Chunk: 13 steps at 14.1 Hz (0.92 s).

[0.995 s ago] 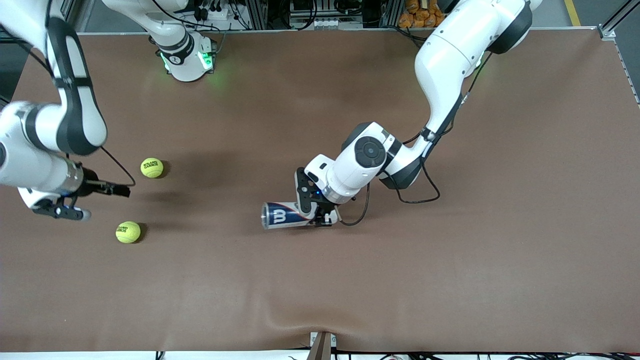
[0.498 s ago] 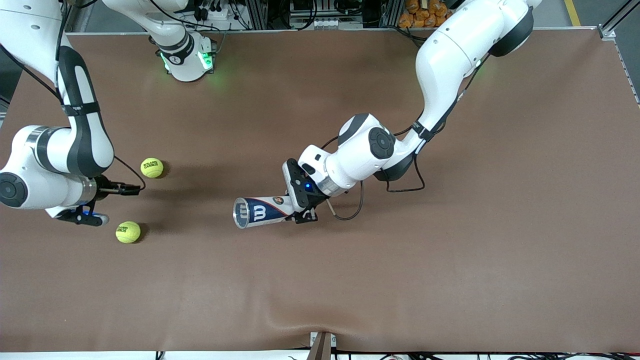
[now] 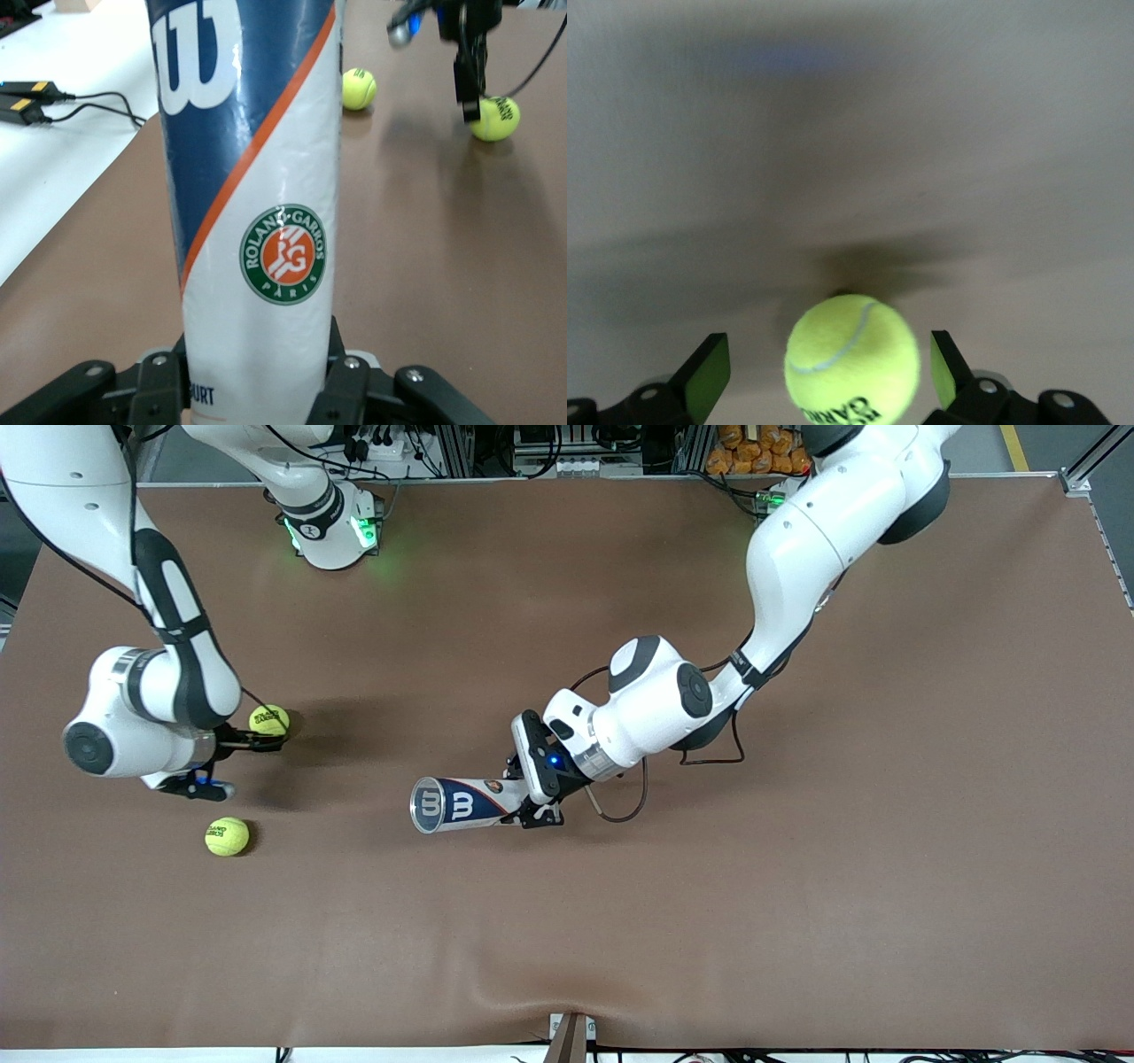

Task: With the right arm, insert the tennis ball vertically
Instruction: 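Grasp one ball with the right gripper while the left gripper tilts the can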

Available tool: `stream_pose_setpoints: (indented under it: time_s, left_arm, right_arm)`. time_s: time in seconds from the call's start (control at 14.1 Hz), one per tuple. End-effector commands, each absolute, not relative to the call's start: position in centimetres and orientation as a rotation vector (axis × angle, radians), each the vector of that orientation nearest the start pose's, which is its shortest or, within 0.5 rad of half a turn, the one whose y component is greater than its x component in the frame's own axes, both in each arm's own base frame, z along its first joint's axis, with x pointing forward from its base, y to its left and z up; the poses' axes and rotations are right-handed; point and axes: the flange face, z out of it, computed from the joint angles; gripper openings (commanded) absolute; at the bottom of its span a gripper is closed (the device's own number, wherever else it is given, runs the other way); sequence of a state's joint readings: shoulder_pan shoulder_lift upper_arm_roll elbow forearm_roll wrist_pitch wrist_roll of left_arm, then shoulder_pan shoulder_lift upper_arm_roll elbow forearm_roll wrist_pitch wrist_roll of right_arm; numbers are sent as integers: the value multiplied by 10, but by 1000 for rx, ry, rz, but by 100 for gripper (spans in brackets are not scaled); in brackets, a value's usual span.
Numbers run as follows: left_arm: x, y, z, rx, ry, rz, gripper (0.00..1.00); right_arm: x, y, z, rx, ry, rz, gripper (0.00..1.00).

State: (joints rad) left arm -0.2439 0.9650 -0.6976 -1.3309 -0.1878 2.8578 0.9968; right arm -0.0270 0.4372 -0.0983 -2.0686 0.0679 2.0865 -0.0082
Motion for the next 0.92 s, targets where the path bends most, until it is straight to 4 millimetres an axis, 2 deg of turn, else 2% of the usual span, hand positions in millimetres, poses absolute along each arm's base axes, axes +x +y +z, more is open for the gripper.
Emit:
stream_pose_setpoints:
  time_s: [0.0,0.14,0.28,0.5,0.71,0.85]
  left_arm:
    - [613,-493,295,1853,-1417,949,54]
    - [612,-491,270,1768,-1366,933,53]
    - [612,-490,254,1711,-1335,937,53]
    - [614,-484,236,1642,-1282,951,53]
    - [599,-494,202,1594,-1253,929,53]
    - [594,-495,189,1552,-1257,958,54]
  right_arm:
    - [522,-52,184,-2999,226,642,100]
    - [520,-57,183,-2993,205,645,100]
    - [513,-62,178,-2983,196,665,100]
    - [505,-57,171,-2974,190,702,100]
    - [495,-54,164,-2961,184,740,100]
    - [494,-52,163,-2956,186,746,100]
